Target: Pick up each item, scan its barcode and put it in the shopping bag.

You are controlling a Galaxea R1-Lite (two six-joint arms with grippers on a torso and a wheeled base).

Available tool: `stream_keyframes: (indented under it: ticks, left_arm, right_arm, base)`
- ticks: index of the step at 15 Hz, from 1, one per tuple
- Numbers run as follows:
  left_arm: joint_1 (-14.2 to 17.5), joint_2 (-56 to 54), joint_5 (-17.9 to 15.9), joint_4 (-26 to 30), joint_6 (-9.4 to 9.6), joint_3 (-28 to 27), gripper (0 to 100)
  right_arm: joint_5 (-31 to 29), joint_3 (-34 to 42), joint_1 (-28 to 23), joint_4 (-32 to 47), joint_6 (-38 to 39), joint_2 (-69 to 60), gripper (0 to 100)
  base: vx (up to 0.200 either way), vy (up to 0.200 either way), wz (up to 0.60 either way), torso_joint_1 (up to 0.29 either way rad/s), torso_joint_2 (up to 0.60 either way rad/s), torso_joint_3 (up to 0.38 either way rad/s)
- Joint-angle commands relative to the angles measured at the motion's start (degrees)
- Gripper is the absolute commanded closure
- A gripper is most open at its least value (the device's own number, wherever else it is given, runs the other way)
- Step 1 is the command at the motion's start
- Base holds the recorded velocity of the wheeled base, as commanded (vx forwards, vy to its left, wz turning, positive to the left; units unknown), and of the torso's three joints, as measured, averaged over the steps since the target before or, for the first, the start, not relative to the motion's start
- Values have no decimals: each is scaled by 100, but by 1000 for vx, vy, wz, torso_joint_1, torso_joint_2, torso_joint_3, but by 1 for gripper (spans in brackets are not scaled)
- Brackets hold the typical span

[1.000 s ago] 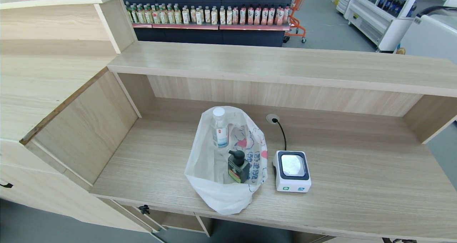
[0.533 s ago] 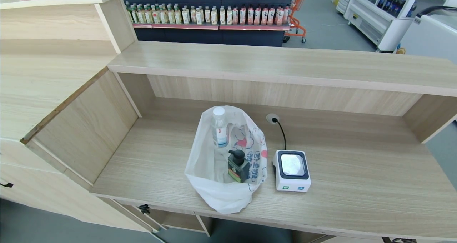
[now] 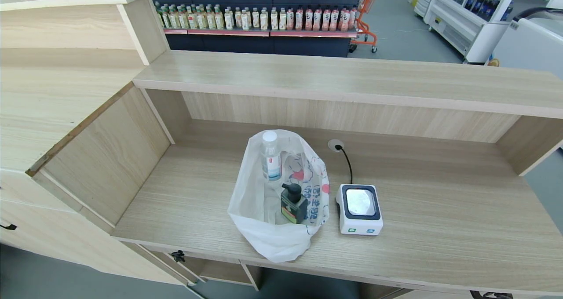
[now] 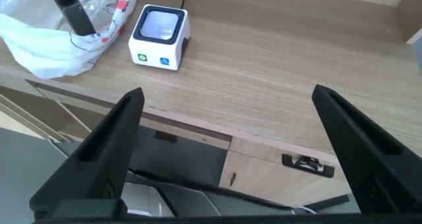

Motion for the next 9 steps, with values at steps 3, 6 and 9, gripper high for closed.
stream_keyframes:
  ticks: [3,6,9]
  left_arm:
    - [1,1,1,-2,0,0,0]
    - [1,1,1,-2,0,0,0]
    - [1,1,1,-2,0,0,0]
  right_arm:
    - [21,0,2,-1,-24,11,0]
    - [-6,0,2,-1,-6,11,0]
    - [-6,0,2,-1,-6,11,0]
  base:
    - [0,0,-200,-1,1,-1]
    - [0,0,0,-2,2,2]
    - [0,0,0,0,0,0]
